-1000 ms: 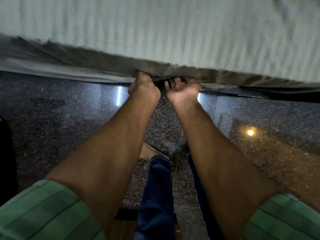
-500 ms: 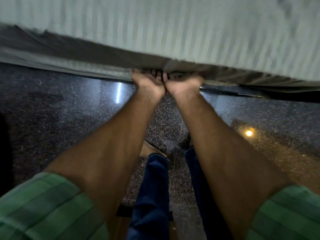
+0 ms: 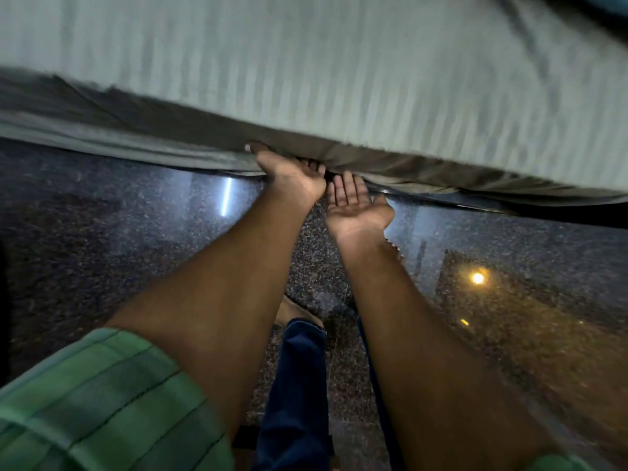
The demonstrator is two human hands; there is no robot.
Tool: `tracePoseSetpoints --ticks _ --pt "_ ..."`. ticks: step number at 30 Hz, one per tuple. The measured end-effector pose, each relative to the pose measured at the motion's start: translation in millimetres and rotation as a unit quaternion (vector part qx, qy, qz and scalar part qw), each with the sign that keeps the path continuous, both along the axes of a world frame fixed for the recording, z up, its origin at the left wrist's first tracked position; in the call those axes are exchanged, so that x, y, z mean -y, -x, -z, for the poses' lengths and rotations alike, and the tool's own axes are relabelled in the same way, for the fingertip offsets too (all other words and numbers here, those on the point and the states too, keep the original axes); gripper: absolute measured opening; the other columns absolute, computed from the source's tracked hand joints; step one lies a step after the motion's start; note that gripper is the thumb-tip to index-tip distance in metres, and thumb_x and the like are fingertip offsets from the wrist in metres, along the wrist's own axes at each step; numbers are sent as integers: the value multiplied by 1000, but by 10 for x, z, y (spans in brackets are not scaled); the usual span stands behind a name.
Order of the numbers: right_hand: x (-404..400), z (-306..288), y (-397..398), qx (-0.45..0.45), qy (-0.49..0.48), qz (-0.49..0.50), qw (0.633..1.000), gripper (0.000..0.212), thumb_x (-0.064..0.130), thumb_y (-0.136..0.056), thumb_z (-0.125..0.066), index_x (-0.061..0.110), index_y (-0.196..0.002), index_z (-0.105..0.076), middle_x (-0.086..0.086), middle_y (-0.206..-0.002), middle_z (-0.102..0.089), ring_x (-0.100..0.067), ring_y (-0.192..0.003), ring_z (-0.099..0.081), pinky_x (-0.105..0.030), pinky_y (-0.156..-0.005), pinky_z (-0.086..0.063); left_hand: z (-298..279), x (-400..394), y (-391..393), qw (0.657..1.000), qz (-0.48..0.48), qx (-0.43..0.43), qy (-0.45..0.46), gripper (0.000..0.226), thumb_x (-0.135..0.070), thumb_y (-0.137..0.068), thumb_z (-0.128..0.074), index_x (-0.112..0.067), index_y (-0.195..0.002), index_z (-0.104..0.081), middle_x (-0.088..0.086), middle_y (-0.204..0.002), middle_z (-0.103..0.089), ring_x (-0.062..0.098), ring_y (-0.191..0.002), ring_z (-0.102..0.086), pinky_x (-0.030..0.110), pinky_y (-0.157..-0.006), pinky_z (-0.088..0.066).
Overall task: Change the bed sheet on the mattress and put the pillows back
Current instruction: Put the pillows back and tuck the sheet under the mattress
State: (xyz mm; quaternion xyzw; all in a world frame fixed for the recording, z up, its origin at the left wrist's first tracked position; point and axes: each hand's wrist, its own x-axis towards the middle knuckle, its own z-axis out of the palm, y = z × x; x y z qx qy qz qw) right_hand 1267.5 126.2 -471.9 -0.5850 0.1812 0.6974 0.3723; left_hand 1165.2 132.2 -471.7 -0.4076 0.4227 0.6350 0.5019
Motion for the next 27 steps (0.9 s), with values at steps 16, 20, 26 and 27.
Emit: tracePoseSetpoints --ticks 16,20,26,27 --pt "-560 57 521 -40 79 154 984 83 87 -81 -39 37 -147 -51 1 -161 -38 -32 -149 -33 -51 -122 -22 71 90 73 997 -30 -46 -58 80 -75 -95 -24 -16 -140 -55 16 -144 -56 32 -134 -50 51 -118 -34" --pt "-245 215 232 -40 -17 3 999 80 75 -96 -25 20 -149 -48 -5 -148 -53 -28 -139 -46 -43 -114 -33 273 419 94 993 111 -30 -18 72 -66 -101 -17 -20 -145 -51 7 -143 -60 20 -128 -57 34 -94 -45" --pt "425 -39 521 93 -14 -288 953 33 30 -98 -63 7 -120 -69 -1 -86 -74 -12 -66 -68 -22 -53 -47 -35 729 164 962 216 -105 132 18 -28 -99 -56 -17 -95 -69 3 -90 -74 13 -54 -61 19 -45 -44" --pt "515 -70 648 87 -14 -319 944 35 33 -92 -70 4 -113 -71 1 -76 -72 -9 -56 -63 -20 -46 -44 -68 773 266 958 201 -128 157 15 -26 -97 -62 -14 -93 -70 4 -84 -74 14 -51 -62 19 -43 -46"
